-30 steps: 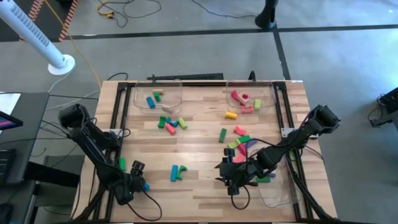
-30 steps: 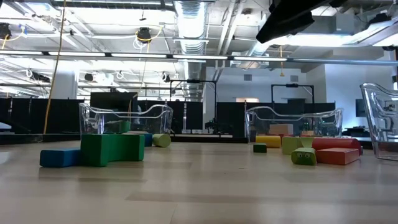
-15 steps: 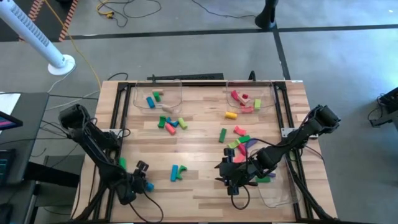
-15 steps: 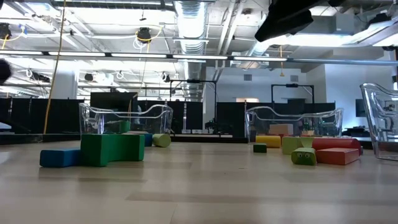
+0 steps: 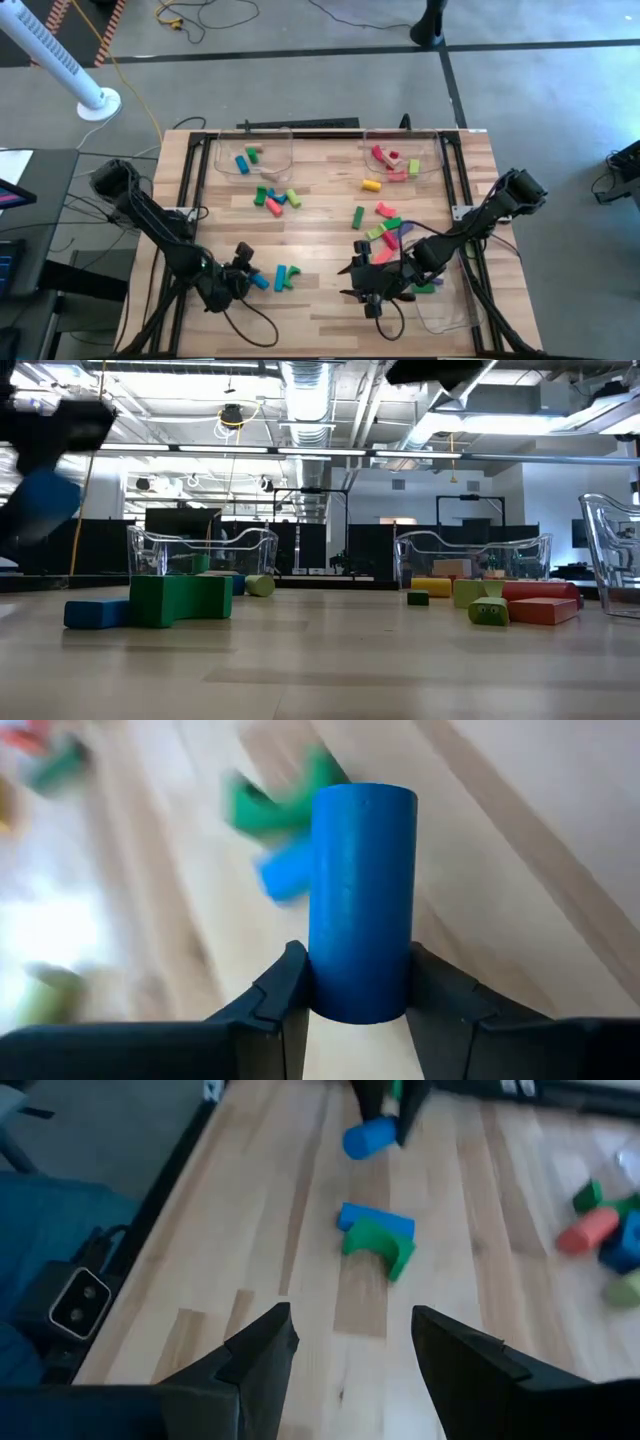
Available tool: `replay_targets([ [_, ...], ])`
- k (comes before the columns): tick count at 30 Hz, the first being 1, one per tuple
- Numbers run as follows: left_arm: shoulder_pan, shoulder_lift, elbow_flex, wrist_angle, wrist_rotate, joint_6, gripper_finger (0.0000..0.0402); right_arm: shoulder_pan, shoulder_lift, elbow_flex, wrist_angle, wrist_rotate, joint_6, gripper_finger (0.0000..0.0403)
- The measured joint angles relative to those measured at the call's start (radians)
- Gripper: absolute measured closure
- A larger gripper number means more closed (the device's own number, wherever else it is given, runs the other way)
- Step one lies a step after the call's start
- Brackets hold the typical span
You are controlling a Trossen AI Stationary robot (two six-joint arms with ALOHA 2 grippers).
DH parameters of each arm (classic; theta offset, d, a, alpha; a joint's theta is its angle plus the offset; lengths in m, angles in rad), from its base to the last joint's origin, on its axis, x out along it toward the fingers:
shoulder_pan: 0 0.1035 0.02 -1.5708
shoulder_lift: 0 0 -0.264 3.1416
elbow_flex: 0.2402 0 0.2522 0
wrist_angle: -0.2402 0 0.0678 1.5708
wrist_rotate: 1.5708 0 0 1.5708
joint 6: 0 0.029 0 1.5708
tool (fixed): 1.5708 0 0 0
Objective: Sort blocks by size
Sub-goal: Put the blue cylinder block into the top left transparent bin
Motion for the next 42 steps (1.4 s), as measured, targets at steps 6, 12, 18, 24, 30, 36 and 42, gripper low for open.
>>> replay_targets([
  [6, 0.113, -0.119, 0.000, 0.236, 0.038, 0.264, 0.0281, -0.005, 0.101, 0.000, 0.228, 0.001, -0.290, 0.0168],
  [12, 0.272, -0.143, 0.001, 0.376, 0.226, 0.372, 0.0281, -0.022, 0.201, 0.014, 0.457, 0.088, -0.650, 0.0168],
  [18, 0.417, -0.154, 0.001, 0.406, 0.420, 0.370, 0.0281, -0.022, 0.209, 0.068, 0.489, 0.161, -0.821, 0.0168],
  [24, 0.492, -0.154, 0.001, 0.500, 0.566, 0.372, 0.0281, -0.047, 0.209, 0.080, 0.493, 0.139, -0.842, 0.0168],
  [30, 0.497, -0.149, 0.001, 0.540, 0.593, 0.390, 0.0281, -0.078, 0.209, 0.080, 0.545, 0.132, -0.837, 0.0168],
  [36, 0.497, -0.148, 0.001, 0.540, 0.593, 0.390, 0.0281, -0.106, 0.209, 0.079, 0.581, 0.082, -0.844, 0.0168],
  [42, 0.497, -0.148, 0.001, 0.542, 0.593, 0.397, 0.0281, -0.129, 0.213, 0.079, 0.613, 0.037, -0.840, 0.0168],
])
